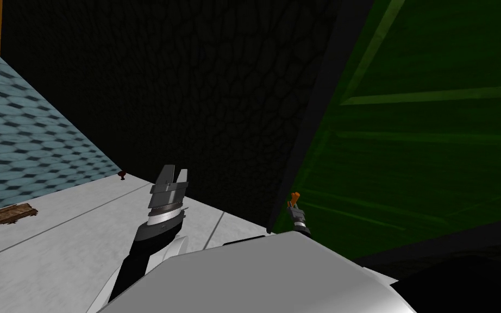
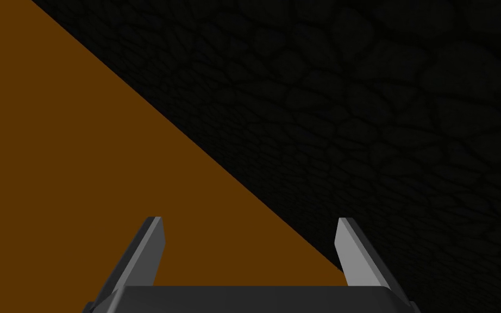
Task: Pull the door open
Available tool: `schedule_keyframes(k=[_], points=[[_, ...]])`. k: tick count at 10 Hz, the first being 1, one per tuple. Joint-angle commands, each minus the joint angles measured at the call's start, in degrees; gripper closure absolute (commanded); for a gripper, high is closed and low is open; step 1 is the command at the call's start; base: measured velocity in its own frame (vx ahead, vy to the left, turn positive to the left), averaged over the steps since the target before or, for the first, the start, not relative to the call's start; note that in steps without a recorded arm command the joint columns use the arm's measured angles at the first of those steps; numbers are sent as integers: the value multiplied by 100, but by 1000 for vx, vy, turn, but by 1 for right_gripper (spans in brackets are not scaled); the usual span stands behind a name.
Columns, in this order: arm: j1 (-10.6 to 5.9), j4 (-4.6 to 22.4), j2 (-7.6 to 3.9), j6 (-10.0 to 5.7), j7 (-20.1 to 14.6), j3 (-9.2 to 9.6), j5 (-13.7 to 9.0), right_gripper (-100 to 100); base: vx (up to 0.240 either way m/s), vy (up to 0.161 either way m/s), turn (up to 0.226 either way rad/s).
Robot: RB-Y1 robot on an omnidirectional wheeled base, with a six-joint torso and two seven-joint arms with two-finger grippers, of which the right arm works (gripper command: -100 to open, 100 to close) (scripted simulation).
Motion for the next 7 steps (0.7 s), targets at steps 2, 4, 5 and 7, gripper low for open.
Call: schedule_keyframes(k=[2, 4, 5, 7], points=[[-5, 3, -5, 11, 1, -2, 0, 100, 0, 0, 0], [90, -57, -83, -52, -160, 119, 86, 100, -153, -8, 84], [132, -83, -121, -77, -233, 175, 125, 100, -182, -5, 65], [225, -142, -205, -133, -396, 297, 214, 100, -208, -6, 80]])
